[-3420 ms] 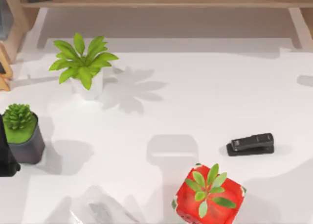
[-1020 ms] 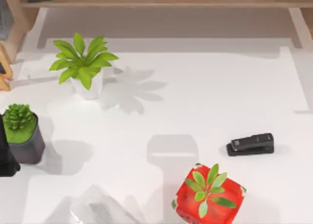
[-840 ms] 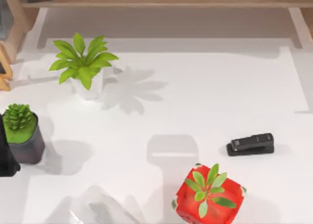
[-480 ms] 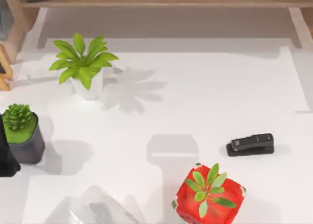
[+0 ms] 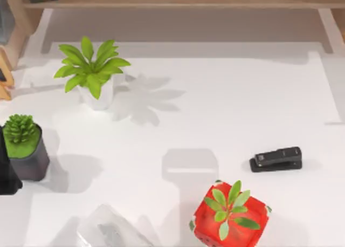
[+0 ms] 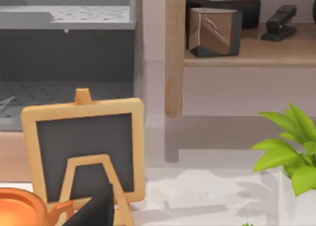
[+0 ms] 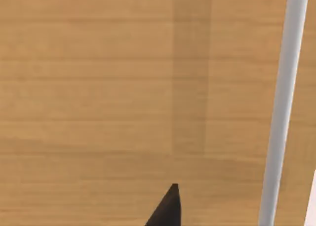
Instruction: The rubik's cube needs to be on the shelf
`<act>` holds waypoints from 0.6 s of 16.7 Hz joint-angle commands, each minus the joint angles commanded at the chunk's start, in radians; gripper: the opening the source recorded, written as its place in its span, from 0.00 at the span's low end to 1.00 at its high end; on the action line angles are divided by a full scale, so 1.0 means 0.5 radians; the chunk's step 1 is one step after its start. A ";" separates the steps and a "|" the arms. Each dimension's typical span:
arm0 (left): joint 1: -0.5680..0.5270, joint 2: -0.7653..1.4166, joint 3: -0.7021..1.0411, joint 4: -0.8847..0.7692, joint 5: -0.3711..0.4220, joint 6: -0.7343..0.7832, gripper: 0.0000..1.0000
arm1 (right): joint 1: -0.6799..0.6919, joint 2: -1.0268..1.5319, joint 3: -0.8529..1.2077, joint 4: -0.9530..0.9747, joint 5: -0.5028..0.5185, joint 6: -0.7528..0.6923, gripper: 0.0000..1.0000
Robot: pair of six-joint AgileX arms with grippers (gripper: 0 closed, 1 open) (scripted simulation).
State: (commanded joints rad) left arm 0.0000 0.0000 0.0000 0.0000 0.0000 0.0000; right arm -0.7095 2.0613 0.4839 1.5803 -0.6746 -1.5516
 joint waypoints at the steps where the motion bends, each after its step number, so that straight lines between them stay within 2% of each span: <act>1: 0.000 0.000 0.000 0.000 0.000 0.000 1.00 | 0.000 0.000 0.000 0.000 0.000 0.000 0.98; 10: 0.000 0.000 0.000 0.000 0.000 0.000 1.00 | 0.003 0.000 0.003 0.000 0.000 0.000 1.00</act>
State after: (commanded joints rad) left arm 0.0000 0.0000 0.0000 0.0000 0.0000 0.0000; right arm -0.7081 2.0615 0.4852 1.5801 -0.6744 -1.5516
